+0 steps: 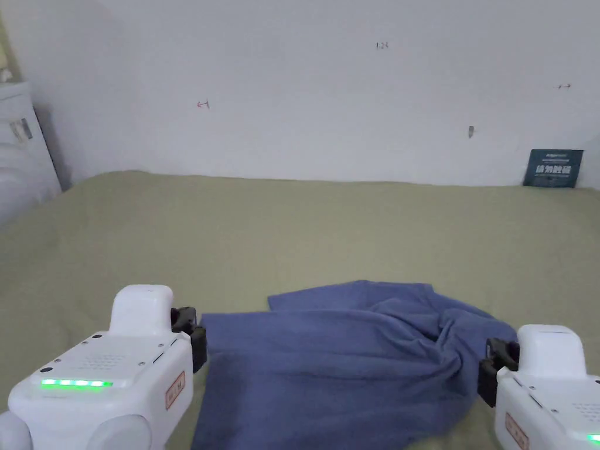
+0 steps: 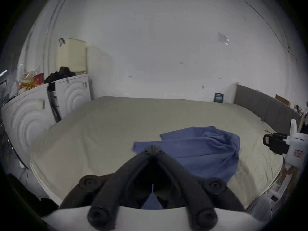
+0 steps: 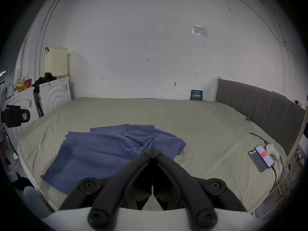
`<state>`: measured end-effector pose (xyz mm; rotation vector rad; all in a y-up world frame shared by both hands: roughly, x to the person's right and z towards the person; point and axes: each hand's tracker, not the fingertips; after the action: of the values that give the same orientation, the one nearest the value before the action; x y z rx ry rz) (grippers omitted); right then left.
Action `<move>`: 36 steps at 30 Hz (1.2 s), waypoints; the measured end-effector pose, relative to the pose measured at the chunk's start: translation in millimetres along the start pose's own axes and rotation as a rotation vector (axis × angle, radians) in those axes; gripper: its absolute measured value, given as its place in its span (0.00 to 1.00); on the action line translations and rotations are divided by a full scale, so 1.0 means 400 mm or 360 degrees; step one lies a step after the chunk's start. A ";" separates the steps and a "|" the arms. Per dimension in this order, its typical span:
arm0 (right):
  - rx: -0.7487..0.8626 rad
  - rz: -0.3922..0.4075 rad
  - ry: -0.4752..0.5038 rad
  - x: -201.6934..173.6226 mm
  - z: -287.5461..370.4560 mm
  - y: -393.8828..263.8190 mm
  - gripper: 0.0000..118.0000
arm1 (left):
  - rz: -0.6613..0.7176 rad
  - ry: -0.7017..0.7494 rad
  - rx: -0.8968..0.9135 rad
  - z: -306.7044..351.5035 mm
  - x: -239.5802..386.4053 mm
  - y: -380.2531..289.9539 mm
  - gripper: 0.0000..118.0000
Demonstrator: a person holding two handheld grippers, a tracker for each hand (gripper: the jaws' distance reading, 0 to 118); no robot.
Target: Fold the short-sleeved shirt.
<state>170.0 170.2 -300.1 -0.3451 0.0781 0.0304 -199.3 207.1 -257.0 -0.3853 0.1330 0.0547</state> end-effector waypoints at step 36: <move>-0.0339 -0.0007 -0.0019 0.039 -0.245 -0.084 0.00 | -0.0220 -0.0046 -0.0957 -0.727 -0.044 0.006 0.01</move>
<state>180.1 105.6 -382.1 -0.5581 0.0625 0.0367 -251.4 98.8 -522.4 -0.9922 0.0582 -0.0387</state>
